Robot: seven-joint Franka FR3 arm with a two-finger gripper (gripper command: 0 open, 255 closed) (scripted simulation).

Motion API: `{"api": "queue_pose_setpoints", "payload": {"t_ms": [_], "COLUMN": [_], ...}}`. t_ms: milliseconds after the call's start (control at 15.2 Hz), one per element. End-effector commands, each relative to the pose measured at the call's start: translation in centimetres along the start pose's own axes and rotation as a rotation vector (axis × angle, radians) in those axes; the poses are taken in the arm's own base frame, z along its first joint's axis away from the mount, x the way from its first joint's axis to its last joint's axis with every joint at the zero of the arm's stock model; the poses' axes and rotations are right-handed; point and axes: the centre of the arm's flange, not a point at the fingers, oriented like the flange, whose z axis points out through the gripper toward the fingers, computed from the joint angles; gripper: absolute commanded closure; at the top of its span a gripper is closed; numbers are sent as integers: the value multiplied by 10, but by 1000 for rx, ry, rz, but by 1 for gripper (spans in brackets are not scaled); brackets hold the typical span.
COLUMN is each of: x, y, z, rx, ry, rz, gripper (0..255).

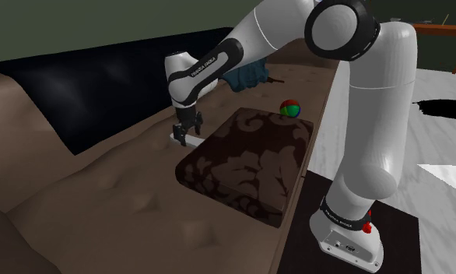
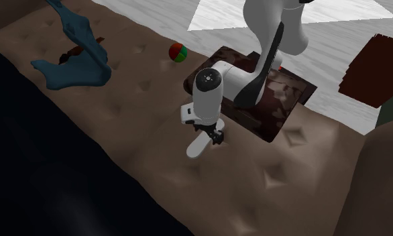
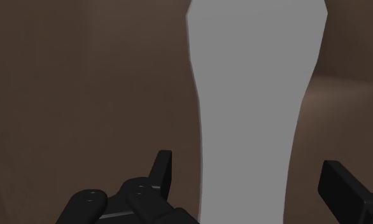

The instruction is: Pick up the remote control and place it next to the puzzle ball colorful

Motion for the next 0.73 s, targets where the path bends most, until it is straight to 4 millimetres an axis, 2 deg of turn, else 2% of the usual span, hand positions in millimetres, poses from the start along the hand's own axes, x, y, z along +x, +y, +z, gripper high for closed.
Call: {"api": "queue_pose_setpoints", "payload": {"t_ms": [0,396,462,660], "x": [-1,-1,-1,-1], "y": [0,0,0,0], "z": [5,5,5,5], "rx": [0,0,0,0], "ry": [0,0,0,0], "rz": [0,0,0,0], "gripper": [0,0,255,255]}}
